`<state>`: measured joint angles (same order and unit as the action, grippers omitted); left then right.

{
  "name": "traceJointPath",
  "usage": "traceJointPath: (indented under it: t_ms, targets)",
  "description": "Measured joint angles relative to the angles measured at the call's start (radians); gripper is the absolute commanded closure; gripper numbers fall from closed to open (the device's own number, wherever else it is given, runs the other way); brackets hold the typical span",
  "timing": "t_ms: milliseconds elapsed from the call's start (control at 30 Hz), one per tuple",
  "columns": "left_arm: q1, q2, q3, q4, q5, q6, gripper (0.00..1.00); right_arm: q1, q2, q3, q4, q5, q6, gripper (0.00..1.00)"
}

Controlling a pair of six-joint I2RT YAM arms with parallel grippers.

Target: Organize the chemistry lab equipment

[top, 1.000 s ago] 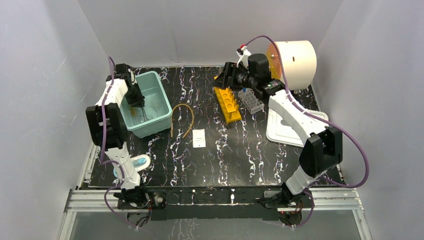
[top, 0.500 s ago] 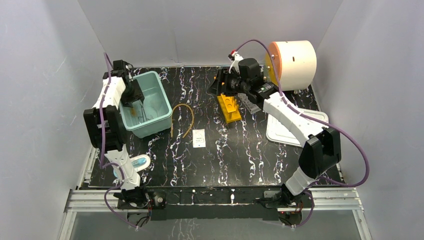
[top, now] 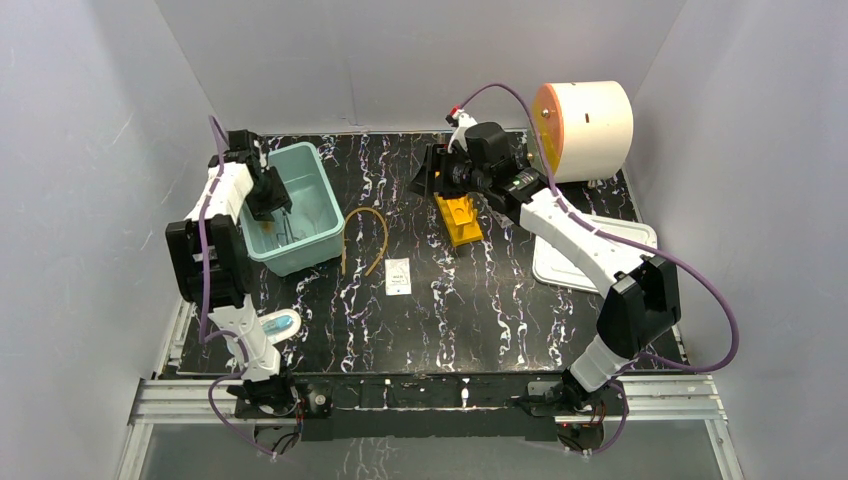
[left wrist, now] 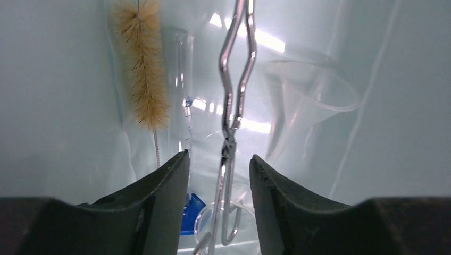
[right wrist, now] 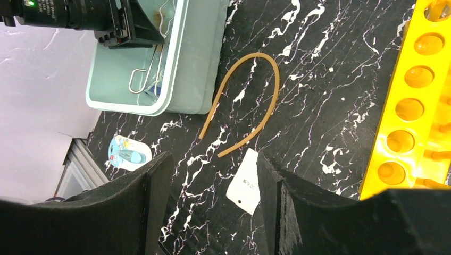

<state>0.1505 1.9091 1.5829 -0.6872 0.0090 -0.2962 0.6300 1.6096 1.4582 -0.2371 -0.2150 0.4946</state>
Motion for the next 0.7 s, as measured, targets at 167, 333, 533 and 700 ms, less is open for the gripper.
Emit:
traceJointPath:
  t_ms: [167,333,533,700]
  targets:
    - [0.0,0.027,-0.023,-0.002,-0.047,0.002,0.62,0.003,-0.01,-0.015,-0.001,0.017,0.0,0.33]
    - [-0.008,0.028,-0.023,-0.005,-0.122,0.006,0.58,0.004,-0.012,-0.017,-0.002,0.026,0.0,0.33]
    - [-0.008,0.029,-0.004,-0.033,-0.182,0.007,0.51,0.008,-0.012,-0.016,-0.002,0.031,-0.005,0.33]
    - [-0.006,0.029,0.06,-0.082,-0.206,0.004,0.41,0.026,-0.011,-0.014,-0.009,0.053,-0.026,0.33]
